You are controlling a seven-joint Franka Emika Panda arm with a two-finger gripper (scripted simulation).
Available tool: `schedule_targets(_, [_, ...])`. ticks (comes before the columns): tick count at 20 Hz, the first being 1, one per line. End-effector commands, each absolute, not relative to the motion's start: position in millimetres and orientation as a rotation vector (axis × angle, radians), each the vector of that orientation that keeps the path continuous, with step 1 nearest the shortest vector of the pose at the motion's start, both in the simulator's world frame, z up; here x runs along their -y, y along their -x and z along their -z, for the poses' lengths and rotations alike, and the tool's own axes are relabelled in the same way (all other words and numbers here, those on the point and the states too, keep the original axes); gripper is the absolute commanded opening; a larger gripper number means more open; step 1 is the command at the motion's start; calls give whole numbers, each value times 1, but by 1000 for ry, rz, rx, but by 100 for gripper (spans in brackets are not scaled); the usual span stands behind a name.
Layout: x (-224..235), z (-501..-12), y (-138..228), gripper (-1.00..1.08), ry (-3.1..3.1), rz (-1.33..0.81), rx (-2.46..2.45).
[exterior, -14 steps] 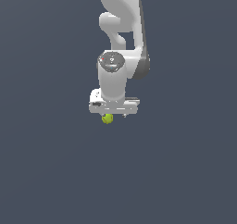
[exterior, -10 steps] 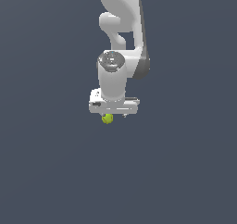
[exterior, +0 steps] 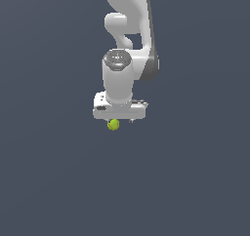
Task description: Pick up the object and move it to a goal position.
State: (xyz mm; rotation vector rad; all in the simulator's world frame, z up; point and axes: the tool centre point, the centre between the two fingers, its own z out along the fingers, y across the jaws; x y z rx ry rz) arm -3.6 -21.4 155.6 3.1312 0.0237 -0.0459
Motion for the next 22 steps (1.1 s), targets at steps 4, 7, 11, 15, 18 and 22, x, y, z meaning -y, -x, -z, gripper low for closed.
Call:
schedule_targets(4, [22, -154, 5, 100, -3131, 46, -42])
schedule_targets(7, [24, -152, 7, 100, -3131, 45, -75])
schedule_targets(11, [28, -146, 10, 100, -3130, 42, -143])
schedule_targets(15, [33, -139, 16, 100, -3125, 38, -241])
schedule_targets(18, [37, -133, 22, 100, -3118, 34, -334])
schedule_targets(22, [44, -123, 31, 100, -3100, 27, -479])
